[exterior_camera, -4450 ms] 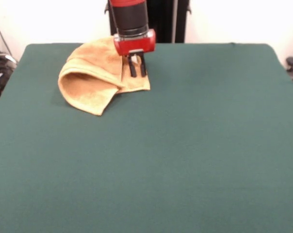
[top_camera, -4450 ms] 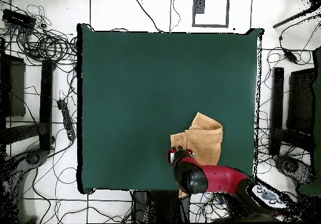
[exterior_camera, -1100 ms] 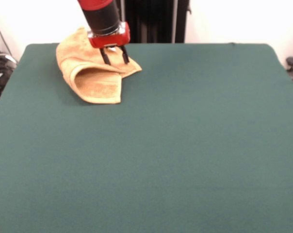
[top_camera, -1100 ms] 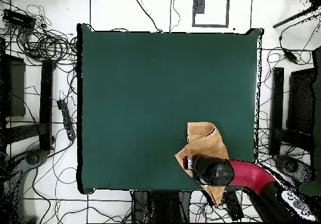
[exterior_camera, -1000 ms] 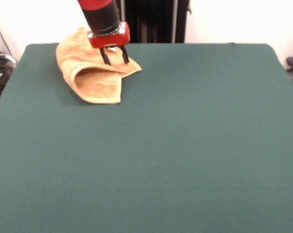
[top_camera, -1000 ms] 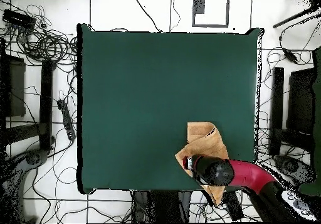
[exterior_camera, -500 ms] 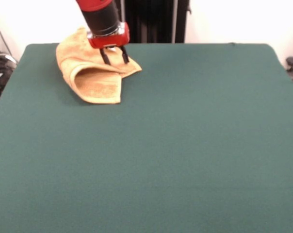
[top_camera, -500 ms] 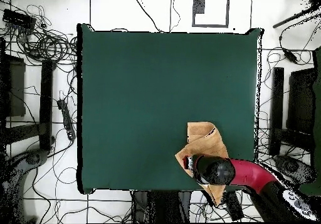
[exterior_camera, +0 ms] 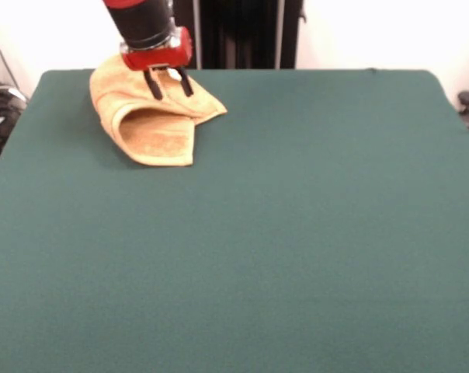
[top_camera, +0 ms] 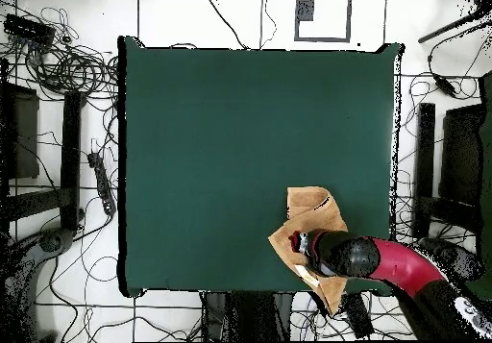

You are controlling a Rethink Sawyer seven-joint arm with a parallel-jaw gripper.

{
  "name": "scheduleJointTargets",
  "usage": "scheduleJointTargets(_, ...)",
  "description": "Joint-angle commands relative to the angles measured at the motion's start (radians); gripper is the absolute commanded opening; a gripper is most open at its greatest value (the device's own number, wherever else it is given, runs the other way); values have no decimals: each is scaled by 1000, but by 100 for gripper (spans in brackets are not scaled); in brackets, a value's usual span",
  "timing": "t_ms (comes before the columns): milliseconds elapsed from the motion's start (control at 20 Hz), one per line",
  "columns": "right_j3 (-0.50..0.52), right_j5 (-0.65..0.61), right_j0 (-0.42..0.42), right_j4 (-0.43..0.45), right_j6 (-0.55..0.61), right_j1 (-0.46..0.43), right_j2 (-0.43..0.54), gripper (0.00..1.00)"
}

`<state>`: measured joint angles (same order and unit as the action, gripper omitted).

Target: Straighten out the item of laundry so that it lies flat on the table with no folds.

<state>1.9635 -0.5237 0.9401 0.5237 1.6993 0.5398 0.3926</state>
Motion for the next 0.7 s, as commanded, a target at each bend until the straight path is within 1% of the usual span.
scheduleJointTargets(50,-57,-103,2,-66,-80,53,140,100)
scheduleJointTargets(150,-45,-81,3,-53,-73,55,135,100)
scheduleJointTargets(350,-60,1,0,-15,-47,-14,117,100)
scheduleJointTargets(500,-106,41,-21,4,-18,-89,86,100)
scheduleJointTargets(700,-158,61,-48,15,2,-142,65,100)
